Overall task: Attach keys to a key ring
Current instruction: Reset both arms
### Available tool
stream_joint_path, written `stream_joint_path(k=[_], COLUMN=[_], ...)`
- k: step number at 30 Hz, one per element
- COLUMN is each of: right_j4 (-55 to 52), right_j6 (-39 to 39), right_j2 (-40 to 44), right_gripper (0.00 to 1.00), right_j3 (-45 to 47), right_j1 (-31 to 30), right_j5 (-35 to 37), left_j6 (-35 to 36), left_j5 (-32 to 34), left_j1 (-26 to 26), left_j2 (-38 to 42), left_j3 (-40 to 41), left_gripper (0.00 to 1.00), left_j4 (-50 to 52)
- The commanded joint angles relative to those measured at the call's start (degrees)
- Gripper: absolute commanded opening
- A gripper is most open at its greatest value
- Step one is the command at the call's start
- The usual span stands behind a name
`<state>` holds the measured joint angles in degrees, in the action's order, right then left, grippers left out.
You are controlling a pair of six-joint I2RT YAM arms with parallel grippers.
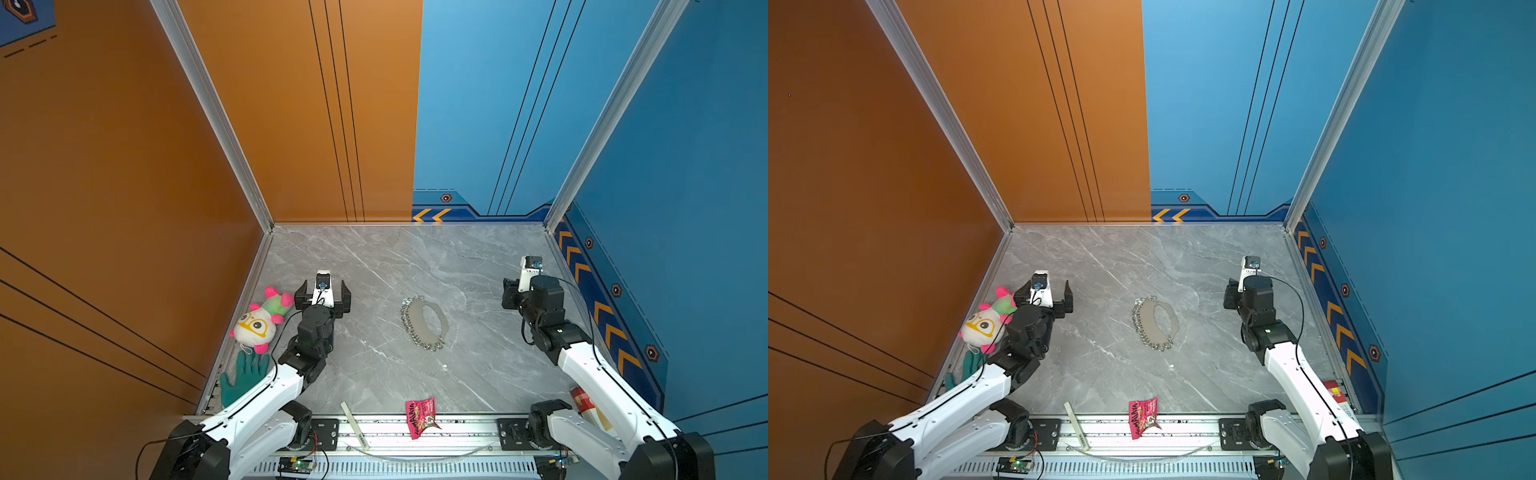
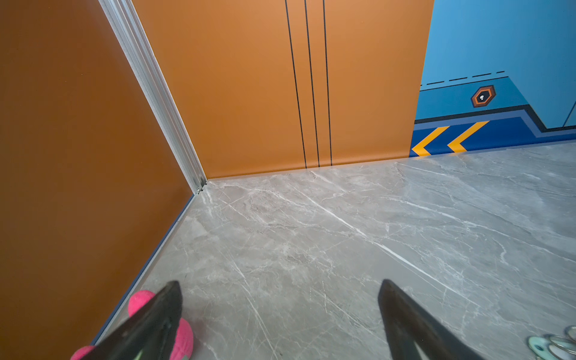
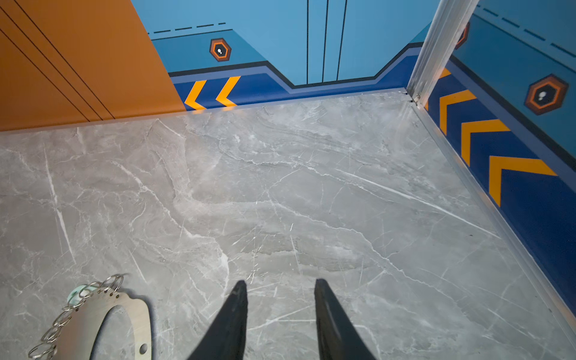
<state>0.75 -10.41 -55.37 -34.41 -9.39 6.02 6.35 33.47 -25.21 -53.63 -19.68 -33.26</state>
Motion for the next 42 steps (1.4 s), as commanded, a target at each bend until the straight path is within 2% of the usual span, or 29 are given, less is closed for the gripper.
stream_joint_path(k=[1, 3, 6, 11, 17, 23, 26, 32, 34, 35, 37, 38, 40, 41, 42], right_j4=[6.97, 9.64, 11.35, 11.67, 13.12, 16.89, 20.61, 30.21, 34.40, 37.71, 44.58, 48.04, 47.27, 47.70, 49.89], right_j6=[0.30, 1.35, 2.89, 4.14, 7.03, 10.00, 10.56, 11.80, 12.09, 12.34, 11.64, 11.44, 13.42, 13.26, 13.06], right_j2=[2.93, 4.96, 7.04, 7.41, 6.70, 4.33, 1.86, -6.78, -10.37, -12.37, -17.17, -18.95, -20.90, -22.70, -24.93], right_gripper=[0.43, 0.50, 0.55, 0.58, 0.61, 0.63, 0.64, 0.65, 0.65, 0.66, 0.69, 0.70, 0.72, 0.72, 0.73], right_j3=[3.93, 6.48, 8.59, 9.44, 11.31, 13.44, 14.86, 16.87, 17.54, 18.14, 19.12, 19.16, 17.81, 16.98, 16.76], right_j1=[1.10, 1.34, 1.74, 2.09, 2.09, 2.02, 1.92, 1.74, 1.75, 1.83, 2.72, 3.26, 3.61, 4.37, 5.08], right_j5=[-1.17, -0.28, 1.10, 2.05, 5.20, 7.12, 6.60, 4.37, 2.94, 1.98, -0.91, -2.43, -4.44, -5.80, -6.93], left_j6=[5.34, 5.38, 5.19, 4.65, 3.39, -2.67, -1.84, -2.76, -4.92, -5.78, -5.60, -4.99, -4.71, -5.02, -5.79], left_j5=[4.15, 7.12, 7.57, 5.96, 4.83, -4.53, -7.14, -16.28, -20.37, -22.42, -22.52, -22.45, -22.49, -21.63, -18.88], left_j1=[-0.36, 0.24, 1.44, 2.98, 7.31, 14.32, 15.23, 19.27, 21.22, 22.29, 22.45, 22.19, 21.92, 21.96, 21.92], left_j2=[-1.50, -2.87, -5.13, -8.81, -13.15, -19.49, -20.22, -23.14, -24.92, -27.45, -32.74, -33.56, -34.84, -36.62, -36.64], left_j3=[0.74, 1.42, 2.97, 2.94, 2.65, 1.37, 1.05, 1.91, 1.69, 2.11, 2.48, 1.93, 1.20, 0.12, -1.31], left_gripper=[0.98, 0.98, 0.98, 0.98, 0.98, 0.98, 0.98, 0.98, 0.98, 0.98, 0.98, 0.98, 0.98, 0.98, 0.98], left_j4=[-4.22, -5.48, -8.32, -8.63, -7.52, -6.20, -6.68, -14.25, -15.39, -19.14, -26.06, -25.82, -24.71, -25.54, -22.20])
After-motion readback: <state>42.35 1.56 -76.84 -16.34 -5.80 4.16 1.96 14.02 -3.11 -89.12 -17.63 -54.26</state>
